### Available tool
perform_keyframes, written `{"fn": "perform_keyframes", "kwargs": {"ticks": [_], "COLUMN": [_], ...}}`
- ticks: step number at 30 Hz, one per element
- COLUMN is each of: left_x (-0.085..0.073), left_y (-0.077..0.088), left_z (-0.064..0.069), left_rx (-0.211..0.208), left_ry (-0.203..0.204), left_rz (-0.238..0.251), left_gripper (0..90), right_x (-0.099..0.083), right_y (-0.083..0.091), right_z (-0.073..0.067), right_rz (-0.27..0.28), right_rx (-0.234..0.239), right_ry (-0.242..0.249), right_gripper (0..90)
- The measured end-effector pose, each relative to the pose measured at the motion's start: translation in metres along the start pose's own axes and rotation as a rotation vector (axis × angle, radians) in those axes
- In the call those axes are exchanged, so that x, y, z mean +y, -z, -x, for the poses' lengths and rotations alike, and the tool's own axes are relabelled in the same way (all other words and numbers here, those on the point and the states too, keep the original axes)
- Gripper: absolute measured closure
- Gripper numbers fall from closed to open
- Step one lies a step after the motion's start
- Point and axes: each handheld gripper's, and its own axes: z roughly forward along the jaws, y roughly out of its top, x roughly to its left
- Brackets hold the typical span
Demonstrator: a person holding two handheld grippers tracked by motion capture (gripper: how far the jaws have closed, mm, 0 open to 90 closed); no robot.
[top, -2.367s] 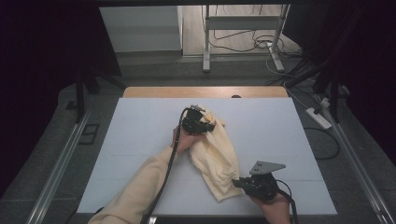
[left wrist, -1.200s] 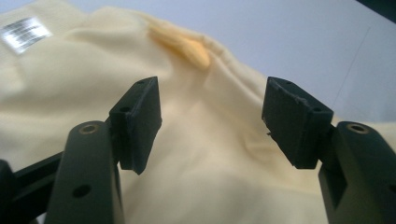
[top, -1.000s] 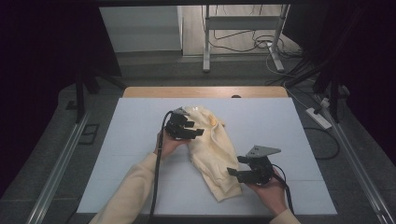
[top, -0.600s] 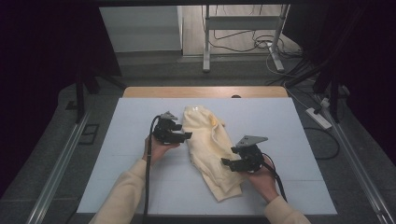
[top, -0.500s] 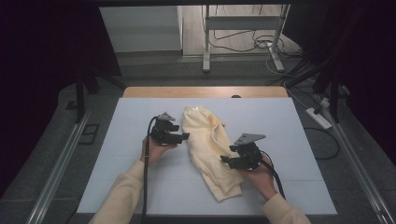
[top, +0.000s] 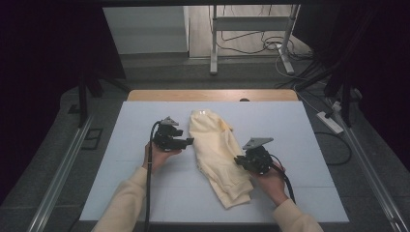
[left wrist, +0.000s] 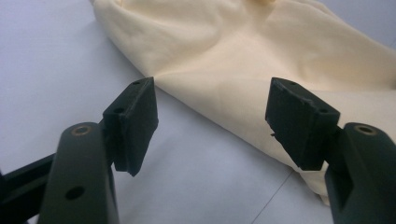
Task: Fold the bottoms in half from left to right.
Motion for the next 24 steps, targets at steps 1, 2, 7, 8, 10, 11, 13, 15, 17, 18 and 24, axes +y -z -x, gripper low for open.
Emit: {"fn": "perform_keyframes", "kwargs": {"ticks": [1, 2, 7, 8, 10, 11, 13, 15, 17, 18, 24], "left_x": [0.001, 0.002, 0.006, 0.007, 0.007, 0.008, 0.008, 0.009, 0.009, 0.009, 0.008], "left_y": [-0.002, -0.003, -0.007, -0.007, -0.008, -0.009, -0.009, -0.009, -0.009, -0.008, -0.006], "left_z": [0.001, 0.001, 0.005, 0.006, 0.007, 0.007, 0.006, 0.005, 0.005, 0.005, 0.003], "left_rx": [-0.002, -0.005, -0.011, -0.009, -0.009, -0.01, -0.011, -0.011, -0.012, -0.011, -0.007], "left_ry": [-0.002, -0.007, -0.023, -0.025, -0.031, -0.032, -0.029, -0.028, -0.028, -0.028, -0.028], "left_rz": [0.002, -0.003, -0.001, -0.003, -0.005, -0.006, -0.003, 0.0, 0.0, 0.0, 0.007], "left_gripper": [33.4, 33.4, 33.1, 33.1, 32.8, 32.8, 32.7, 32.7, 32.7, 32.7, 32.7], "right_x": [-0.003, -0.006, -0.018, -0.019, -0.02, -0.02, -0.018, -0.016, -0.011, -0.009, 0.002], "right_y": [0.001, 0.002, 0.0, -0.001, -0.002, -0.002, 0.003, 0.01, 0.015, 0.018, 0.023], "right_z": [0.0, 0.001, 0.001, 0.001, 0.0, -0.001, -0.004, -0.007, -0.01, -0.012, -0.027], "right_rz": [-0.005, -0.012, -0.043, -0.041, -0.045, -0.044, -0.029, 0.012, 0.039, 0.05, 0.074], "right_rx": [-0.001, 0.0, -0.001, -0.001, -0.009, -0.019, -0.061, -0.088, -0.063, -0.04, 0.078], "right_ry": [-0.003, -0.01, -0.027, -0.028, -0.021, -0.018, 0.0, 0.02, 0.03, 0.033, 0.047], "right_gripper": [85.0, 85.0, 84.9, 84.9, 81.2, 75.3, 65.4, 58.7, 54.3, 51.9, 47.6]}}
